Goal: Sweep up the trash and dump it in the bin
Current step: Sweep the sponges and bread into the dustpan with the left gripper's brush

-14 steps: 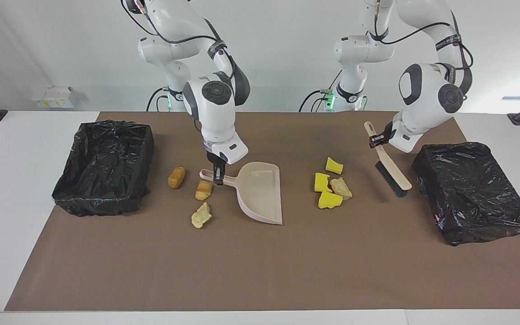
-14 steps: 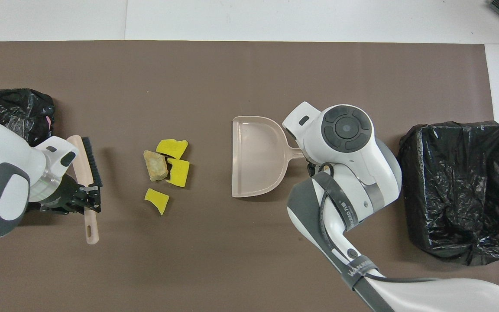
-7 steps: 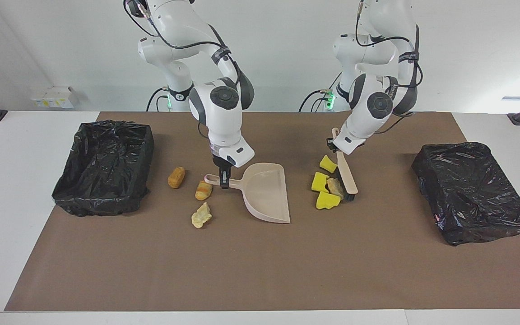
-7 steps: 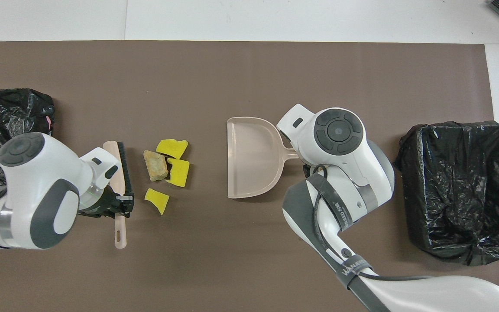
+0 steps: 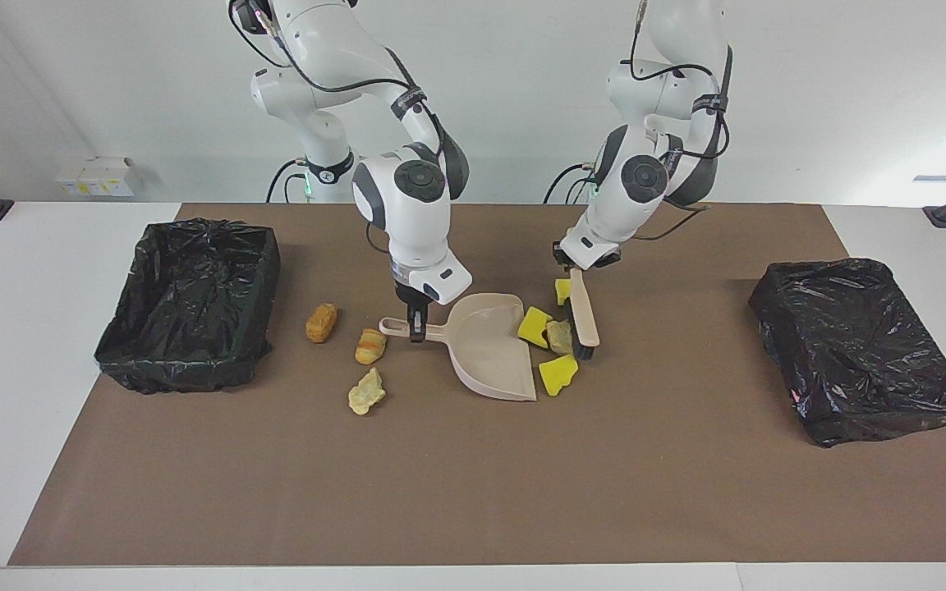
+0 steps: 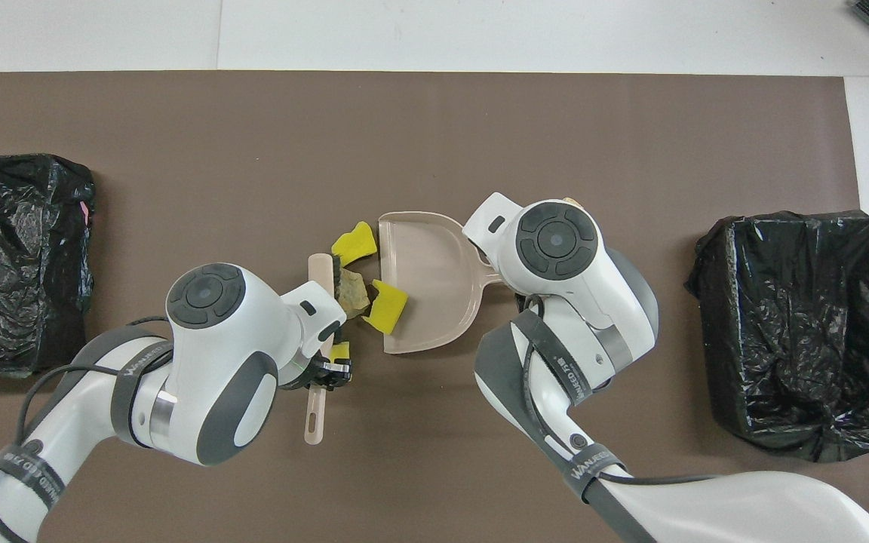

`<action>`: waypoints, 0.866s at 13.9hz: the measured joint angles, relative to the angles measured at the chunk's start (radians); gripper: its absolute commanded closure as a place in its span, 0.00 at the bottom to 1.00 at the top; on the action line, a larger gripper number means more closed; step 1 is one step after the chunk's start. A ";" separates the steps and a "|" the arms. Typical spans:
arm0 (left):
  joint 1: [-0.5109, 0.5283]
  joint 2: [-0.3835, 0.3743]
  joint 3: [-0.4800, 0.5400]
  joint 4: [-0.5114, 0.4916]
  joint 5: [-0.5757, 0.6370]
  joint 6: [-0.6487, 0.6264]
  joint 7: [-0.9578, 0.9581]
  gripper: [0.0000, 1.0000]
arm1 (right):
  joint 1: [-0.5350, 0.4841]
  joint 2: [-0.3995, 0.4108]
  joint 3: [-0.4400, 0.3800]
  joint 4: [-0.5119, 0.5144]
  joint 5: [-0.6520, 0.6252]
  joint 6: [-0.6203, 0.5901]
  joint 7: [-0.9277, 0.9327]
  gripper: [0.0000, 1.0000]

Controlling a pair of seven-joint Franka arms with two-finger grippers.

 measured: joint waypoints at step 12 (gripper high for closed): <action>0.137 0.011 0.035 0.210 -0.027 -0.169 -0.106 1.00 | 0.002 0.002 -0.002 -0.002 0.000 -0.001 0.008 1.00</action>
